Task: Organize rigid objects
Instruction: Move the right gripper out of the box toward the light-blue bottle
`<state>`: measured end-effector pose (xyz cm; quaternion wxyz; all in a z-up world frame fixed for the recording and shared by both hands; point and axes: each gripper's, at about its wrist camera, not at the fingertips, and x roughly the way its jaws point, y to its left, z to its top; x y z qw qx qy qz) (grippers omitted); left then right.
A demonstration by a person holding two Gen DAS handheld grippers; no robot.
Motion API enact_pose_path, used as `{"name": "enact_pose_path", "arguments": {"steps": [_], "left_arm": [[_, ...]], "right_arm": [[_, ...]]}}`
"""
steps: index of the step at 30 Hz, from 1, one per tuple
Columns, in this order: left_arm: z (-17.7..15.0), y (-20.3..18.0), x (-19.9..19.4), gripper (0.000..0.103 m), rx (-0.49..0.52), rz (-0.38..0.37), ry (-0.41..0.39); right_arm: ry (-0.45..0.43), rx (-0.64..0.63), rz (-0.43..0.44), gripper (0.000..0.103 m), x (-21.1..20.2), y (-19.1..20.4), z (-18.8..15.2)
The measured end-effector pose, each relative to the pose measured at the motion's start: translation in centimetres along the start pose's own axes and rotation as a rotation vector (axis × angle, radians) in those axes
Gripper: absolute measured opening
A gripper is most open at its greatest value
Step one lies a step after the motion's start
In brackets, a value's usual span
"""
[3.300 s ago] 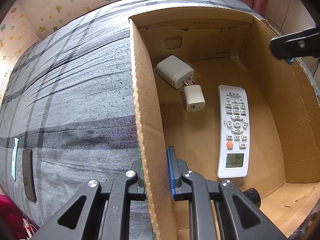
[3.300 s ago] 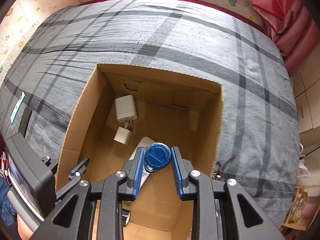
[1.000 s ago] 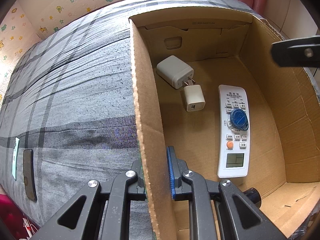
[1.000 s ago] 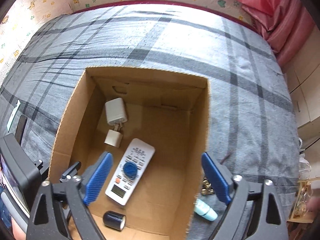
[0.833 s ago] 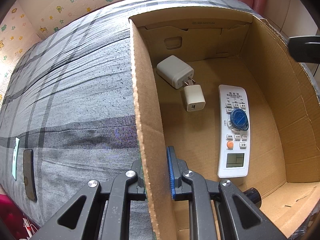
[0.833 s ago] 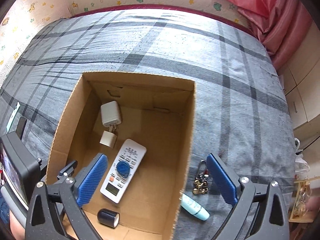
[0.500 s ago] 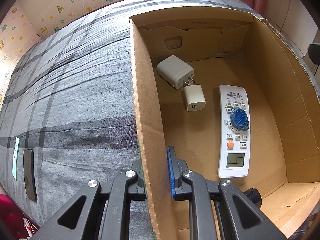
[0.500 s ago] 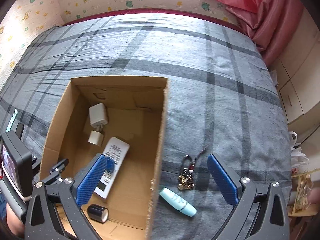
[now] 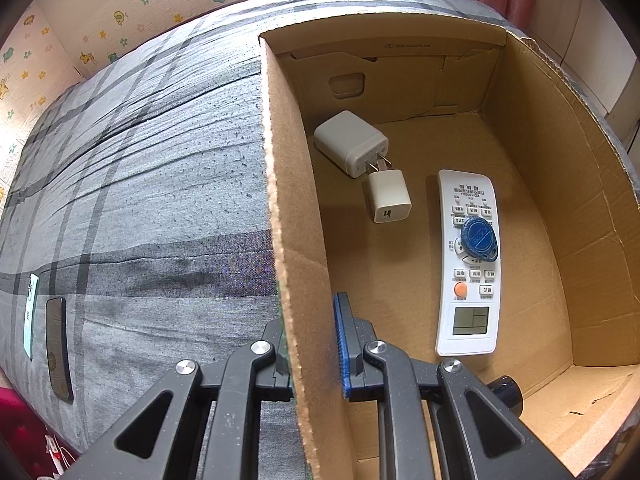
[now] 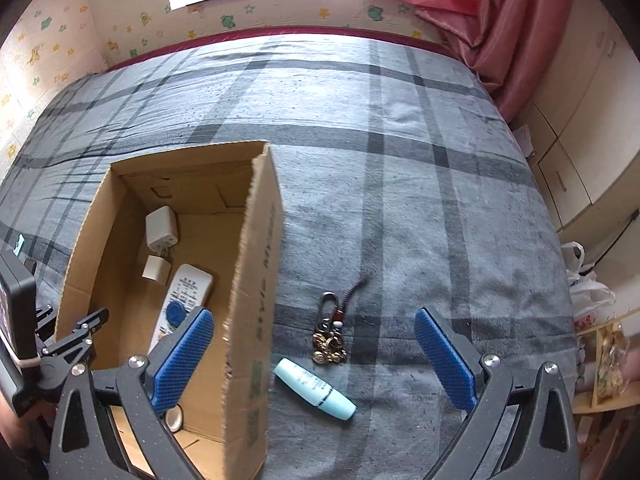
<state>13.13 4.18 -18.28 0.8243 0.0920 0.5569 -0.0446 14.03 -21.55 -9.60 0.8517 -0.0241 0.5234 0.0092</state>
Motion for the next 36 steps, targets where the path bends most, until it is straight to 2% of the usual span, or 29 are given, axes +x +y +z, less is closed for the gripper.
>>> {"name": "enact_pose_path", "arguments": {"steps": [4, 14, 21, 36], "left_arm": [[0.0, 0.0, 0.0, 0.016, 0.001, 0.000, 0.000], [0.0, -0.3, 0.0, 0.016, 0.011, 0.011, 0.001], [0.0, -0.6, 0.0, 0.016, 0.011, 0.017, 0.002], [0.0, -0.6, 0.1, 0.016, 0.013, 0.021, 0.003]], "right_arm": [[-0.015, -0.008, -0.024, 0.102, 0.1, -1.1, -1.2], [0.006, 0.047, -0.001, 0.102, 1.7, -4.2, -4.2], [0.028, 0.039, -0.001, 0.102, 2.5, -5.2, -5.5], [0.131, -0.104, 0.113, 0.102, 6.2, -4.5, -6.9]]}}
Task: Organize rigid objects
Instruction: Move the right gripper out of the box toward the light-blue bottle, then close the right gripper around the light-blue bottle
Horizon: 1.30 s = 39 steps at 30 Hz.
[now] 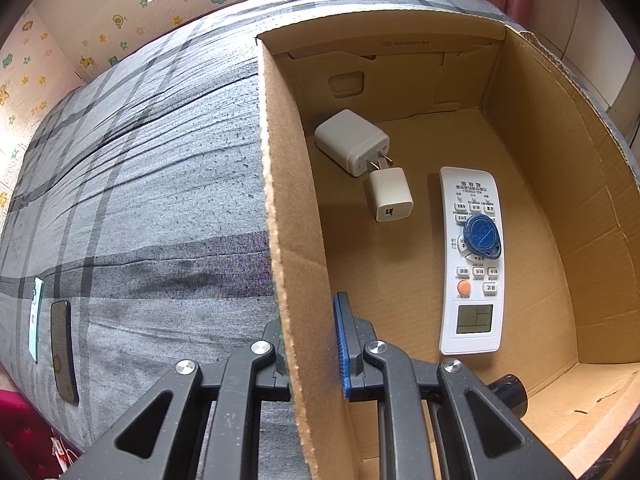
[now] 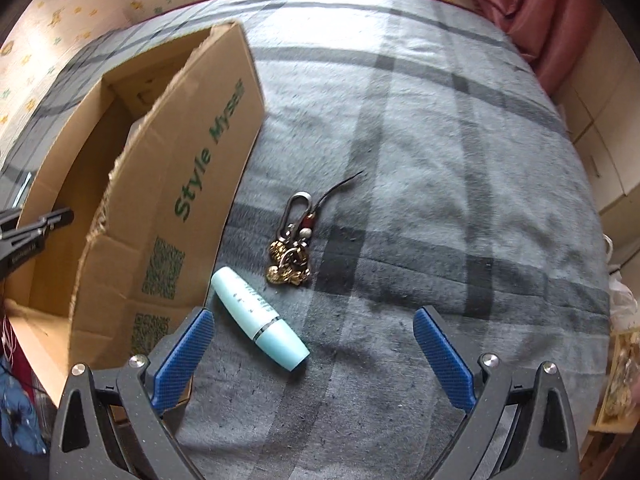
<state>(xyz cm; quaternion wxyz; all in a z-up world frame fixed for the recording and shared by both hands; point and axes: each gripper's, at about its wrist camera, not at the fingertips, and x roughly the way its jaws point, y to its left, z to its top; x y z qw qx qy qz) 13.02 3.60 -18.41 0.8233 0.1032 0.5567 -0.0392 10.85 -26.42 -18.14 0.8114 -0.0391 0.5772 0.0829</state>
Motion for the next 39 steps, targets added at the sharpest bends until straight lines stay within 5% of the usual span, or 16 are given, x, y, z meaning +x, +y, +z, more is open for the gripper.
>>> {"name": "enact_pose_path", "arguments": {"steps": [13, 22, 26, 27, 39], "left_arm": [[0.0, 0.2, 0.0, 0.017, -0.002, 0.007, 0.002], [0.1, 0.2, 0.1, 0.017, -0.003, 0.008, 0.002], [0.1, 0.1, 0.1, 0.017, -0.001, 0.011, 0.004], [0.1, 0.2, 0.2, 0.017, -0.002, 0.011, 0.005], [0.1, 0.0, 0.1, 0.018, 0.003, 0.018, 0.002]], "right_arm": [[0.058, -0.125, 0.022, 0.096, 3.7, 1.1, -0.5], [0.072, -0.176, 0.040, 0.080, 5.0, 2.5, -0.2], [0.073, -0.195, 0.066, 0.029, 5.1, 3.5, -0.1], [0.072, -0.200, 0.070, 0.027, 5.1, 3.9, -0.2], [0.020, -0.128, 0.062, 0.027, 2.7, 3.4, -0.6]]}}
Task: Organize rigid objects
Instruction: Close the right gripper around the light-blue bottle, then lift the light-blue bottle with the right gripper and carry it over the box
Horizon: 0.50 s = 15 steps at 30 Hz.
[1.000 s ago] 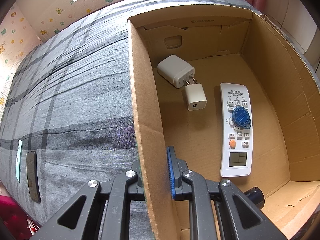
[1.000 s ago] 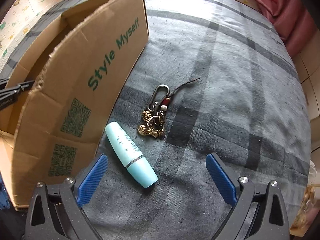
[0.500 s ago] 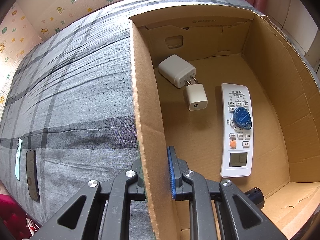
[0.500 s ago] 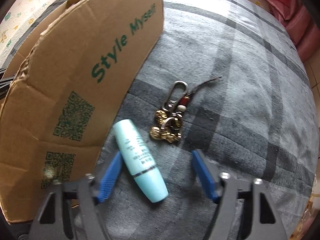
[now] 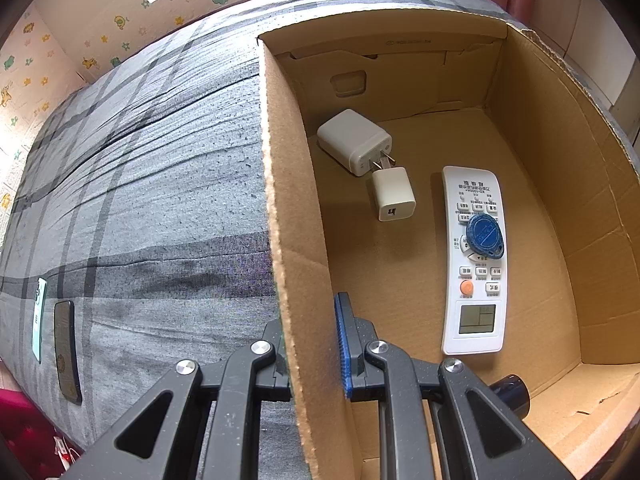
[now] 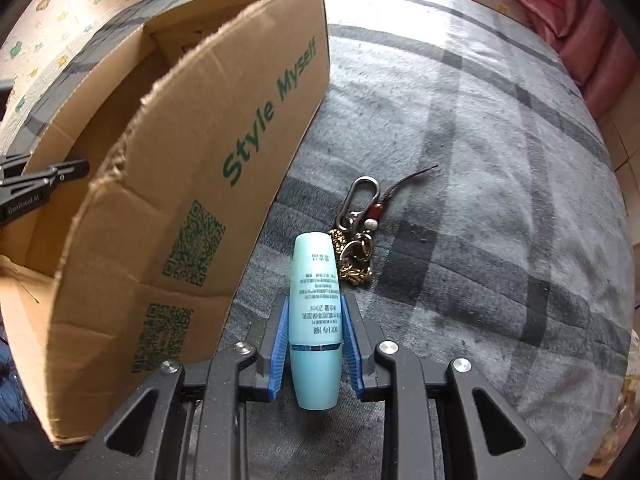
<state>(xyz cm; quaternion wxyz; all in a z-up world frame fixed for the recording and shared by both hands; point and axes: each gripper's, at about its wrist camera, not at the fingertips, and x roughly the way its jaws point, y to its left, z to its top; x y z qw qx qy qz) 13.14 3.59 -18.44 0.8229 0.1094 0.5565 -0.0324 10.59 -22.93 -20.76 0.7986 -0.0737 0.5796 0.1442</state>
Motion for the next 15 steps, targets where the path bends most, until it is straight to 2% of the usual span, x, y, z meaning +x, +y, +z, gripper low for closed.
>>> {"name": "enact_pose_path", "arguments": {"steps": [15], "left_arm": [[0.0, -0.2, -0.2, 0.018, 0.007, 0.005, -0.001]], "right_arm": [[-0.075, 0.065, -0.012, 0.027, -3.9, -0.1, 0.5]]}}
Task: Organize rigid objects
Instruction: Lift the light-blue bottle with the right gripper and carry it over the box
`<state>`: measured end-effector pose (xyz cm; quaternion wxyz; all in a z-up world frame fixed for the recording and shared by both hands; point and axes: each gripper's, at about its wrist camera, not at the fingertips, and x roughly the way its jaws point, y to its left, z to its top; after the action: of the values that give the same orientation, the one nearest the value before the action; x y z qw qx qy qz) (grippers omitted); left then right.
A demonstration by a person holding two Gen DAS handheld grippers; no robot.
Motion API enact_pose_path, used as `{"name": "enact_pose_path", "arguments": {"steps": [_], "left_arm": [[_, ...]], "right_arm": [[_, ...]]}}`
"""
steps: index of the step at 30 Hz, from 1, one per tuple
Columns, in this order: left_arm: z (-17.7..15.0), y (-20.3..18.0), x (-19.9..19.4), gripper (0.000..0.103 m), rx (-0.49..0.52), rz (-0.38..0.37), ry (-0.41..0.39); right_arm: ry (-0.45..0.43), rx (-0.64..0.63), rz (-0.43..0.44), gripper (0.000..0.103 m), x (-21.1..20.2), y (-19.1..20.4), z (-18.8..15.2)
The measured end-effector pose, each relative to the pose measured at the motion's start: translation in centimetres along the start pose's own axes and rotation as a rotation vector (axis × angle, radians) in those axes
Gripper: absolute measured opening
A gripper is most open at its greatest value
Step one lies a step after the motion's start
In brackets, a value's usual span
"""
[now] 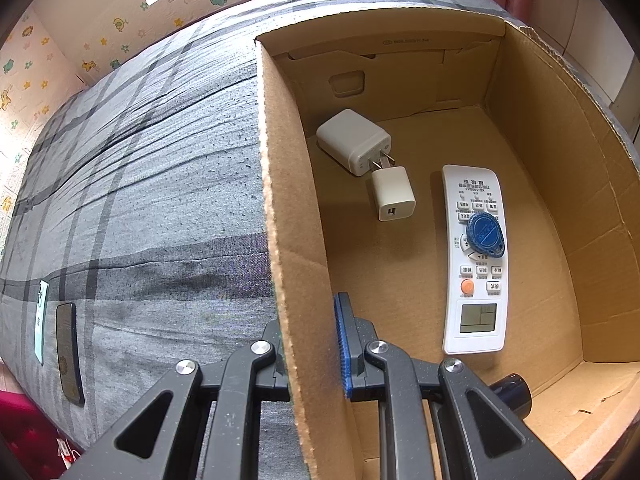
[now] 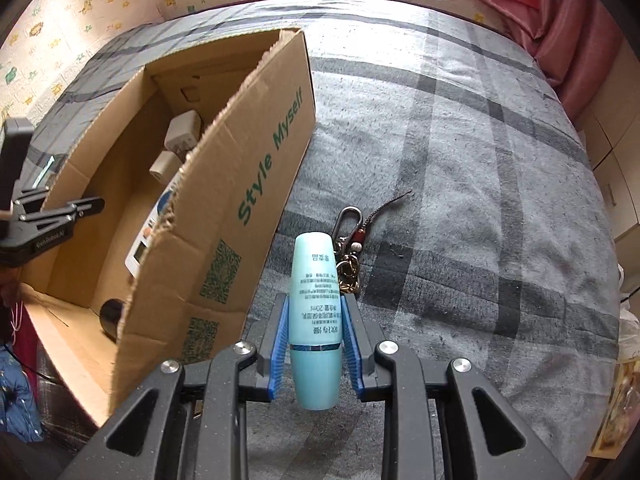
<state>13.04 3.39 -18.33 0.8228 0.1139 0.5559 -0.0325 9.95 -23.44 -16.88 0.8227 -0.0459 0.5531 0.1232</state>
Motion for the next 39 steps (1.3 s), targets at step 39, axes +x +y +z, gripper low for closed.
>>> {"name": "enact_pose_path", "arguments": {"steps": [39], "left_arm": [[0.1, 0.1, -0.1, 0.017, 0.000, -0.007, 0.002]], "right_arm": [[-0.210, -0.016, -0.096, 0.027, -6.7, 3.2, 4.8]]}}
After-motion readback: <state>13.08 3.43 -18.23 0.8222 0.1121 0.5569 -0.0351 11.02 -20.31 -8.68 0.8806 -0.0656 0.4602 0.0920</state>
